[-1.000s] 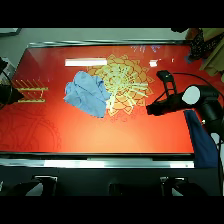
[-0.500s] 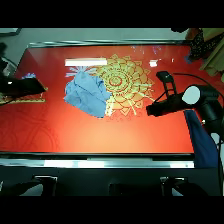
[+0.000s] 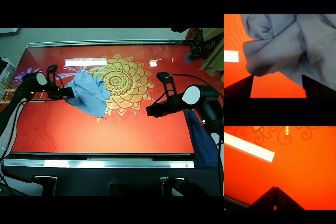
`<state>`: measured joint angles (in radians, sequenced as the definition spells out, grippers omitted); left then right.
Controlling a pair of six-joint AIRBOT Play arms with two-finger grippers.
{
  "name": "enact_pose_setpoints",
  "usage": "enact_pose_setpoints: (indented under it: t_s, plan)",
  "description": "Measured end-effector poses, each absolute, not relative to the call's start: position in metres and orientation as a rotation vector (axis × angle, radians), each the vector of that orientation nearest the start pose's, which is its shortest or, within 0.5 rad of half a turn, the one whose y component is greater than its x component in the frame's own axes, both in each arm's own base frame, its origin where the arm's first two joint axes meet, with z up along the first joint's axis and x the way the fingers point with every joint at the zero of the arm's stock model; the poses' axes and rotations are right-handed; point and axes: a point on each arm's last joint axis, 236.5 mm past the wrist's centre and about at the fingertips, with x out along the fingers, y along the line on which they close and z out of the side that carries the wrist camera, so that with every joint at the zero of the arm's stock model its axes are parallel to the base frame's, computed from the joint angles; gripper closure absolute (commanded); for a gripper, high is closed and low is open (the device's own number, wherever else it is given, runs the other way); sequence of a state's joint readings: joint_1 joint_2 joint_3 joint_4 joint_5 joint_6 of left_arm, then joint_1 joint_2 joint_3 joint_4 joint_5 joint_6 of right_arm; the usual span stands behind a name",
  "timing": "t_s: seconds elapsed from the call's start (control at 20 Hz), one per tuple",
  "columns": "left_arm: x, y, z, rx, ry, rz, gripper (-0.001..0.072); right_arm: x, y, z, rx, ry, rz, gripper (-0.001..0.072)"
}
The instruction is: Fold the clothes and pants, and hang the long-sleeved shirts on hangers.
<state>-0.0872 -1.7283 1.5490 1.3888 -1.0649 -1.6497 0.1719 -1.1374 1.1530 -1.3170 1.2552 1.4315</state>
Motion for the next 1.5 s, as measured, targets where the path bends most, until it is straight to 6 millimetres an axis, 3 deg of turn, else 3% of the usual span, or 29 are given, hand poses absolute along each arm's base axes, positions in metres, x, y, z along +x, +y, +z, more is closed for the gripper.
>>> enact_pose_setpoints:
  t_s: [0.2,0.25,0.35,0.4,0.6,0.75,0.9,1.15,1.3,1.5]
  plan:
    - [0.511,-0.080,-0.072,-0.181,1.243,-0.095,-0.0005,0.339,0.116,0.058,0.012,1.232,0.382,0.0669]
    - [0.513,-0.079,-0.077,-0.177,1.241,-0.092,0.0097,0.339,0.116,0.058,0.015,1.233,0.379,0.0653]
    - [0.514,-0.079,-0.083,-0.173,1.245,-0.088,0.0623,0.339,0.116,0.058,0.028,1.237,0.370,0.0618]
    - [0.514,-0.078,-0.085,-0.171,1.249,-0.088,0.0684,0.339,0.116,0.058,0.034,1.238,0.366,0.0618]
    - [0.510,-0.081,-0.078,-0.146,1.284,-0.105,0.0687,0.336,0.116,0.057,0.050,1.253,0.354,0.0618]
    - [0.498,-0.096,-0.059,-0.120,1.328,-0.151,0.0687,0.326,0.115,0.054,0.051,1.300,0.355,0.0618]
    - [0.472,-0.144,-0.030,-0.132,1.373,-0.266,0.0688,0.311,0.113,0.054,0.044,1.352,0.362,0.0618]
    - [0.389,-0.283,0.005,-0.138,1.473,-0.561,0.0687,0.284,0.105,0.074,0.013,1.365,0.367,0.0619]
    - [0.332,-0.353,0.002,-0.108,1.544,-0.662,0.0687,0.265,0.095,0.090,-0.019,1.357,0.349,0.0619]
    - [0.275,-0.409,-0.020,-0.074,1.625,-0.705,0.0685,0.240,0.080,0.110,-0.057,1.337,0.323,0.0628]
